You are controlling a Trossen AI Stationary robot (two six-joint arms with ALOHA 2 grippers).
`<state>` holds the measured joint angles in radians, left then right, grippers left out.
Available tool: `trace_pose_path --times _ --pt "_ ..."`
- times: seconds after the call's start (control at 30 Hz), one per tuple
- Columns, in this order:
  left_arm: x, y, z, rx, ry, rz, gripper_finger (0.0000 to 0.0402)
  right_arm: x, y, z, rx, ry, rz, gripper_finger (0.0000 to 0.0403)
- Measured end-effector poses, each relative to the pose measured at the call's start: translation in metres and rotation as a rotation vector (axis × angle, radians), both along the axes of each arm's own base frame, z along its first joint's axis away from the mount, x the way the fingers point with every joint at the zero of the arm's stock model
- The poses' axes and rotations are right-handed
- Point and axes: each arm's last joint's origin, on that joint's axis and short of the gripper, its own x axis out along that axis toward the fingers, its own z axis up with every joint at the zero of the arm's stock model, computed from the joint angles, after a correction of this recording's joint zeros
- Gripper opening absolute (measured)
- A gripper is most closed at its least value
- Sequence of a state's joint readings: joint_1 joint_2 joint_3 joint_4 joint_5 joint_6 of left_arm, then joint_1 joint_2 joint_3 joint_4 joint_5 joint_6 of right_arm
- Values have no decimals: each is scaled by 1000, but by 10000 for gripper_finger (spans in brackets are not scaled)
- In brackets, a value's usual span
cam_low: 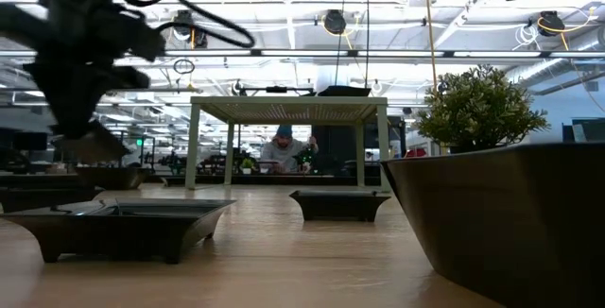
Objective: Pick & Place Mini shaped plates
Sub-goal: Stack the black square plate on top of the other black square plate on the shelf
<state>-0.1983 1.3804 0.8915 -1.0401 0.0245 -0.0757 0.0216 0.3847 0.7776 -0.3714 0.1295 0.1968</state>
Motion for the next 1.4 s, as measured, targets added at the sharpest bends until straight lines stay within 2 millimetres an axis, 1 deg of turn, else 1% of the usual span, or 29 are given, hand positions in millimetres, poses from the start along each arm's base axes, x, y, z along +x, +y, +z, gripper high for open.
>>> trace_pose_path --times 0.07,0.13,0.23,0.33,0.5,0.6,0.7,0.77,0.87,0.97,1.07,1.23,1.3,1.4 --pt "6 6 7 -1 -32 -49 5 0 0 0 0 0 0 105" --pt "15 12 18 -1 -99 -106 9 0 0 0 0 0 0 105" --pt "28 21 36 12 -210 -193 10 0 0 0 0 0 0 105" --pt "39 34 56 45 -302 -250 4 0 0 0 0 0 0 105" --pt "55 62 100 182 -485 -196 15 0 0 0 0 0 0 105" --pt "62 79 127 293 -596 -133 9 0 0 0 0 0 0 105" --pt "64 99 143 374 -677 -43 5 0 0 0 0 0 0 105" --pt "64 112 146 407 -700 10 10 0 0 0 0 0 0 105" --pt "64 129 144 465 -686 86 13 0 0 0 0 0 0 105" --pt "69 145 135 499 -643 139 5 0 0 0 0 0 0 105" --pt "75 159 123 505 -606 179 10 0 0 0 0 0 0 105" --pt "86 170 103 579 -494 168 14 0 0 0 0 0 0 105" --pt "87 171 100 608 -474 178 7 0 0 0 0 0 0 105" --pt "89 175 95 602 -459 200 6 0 0 0 0 0 0 105"
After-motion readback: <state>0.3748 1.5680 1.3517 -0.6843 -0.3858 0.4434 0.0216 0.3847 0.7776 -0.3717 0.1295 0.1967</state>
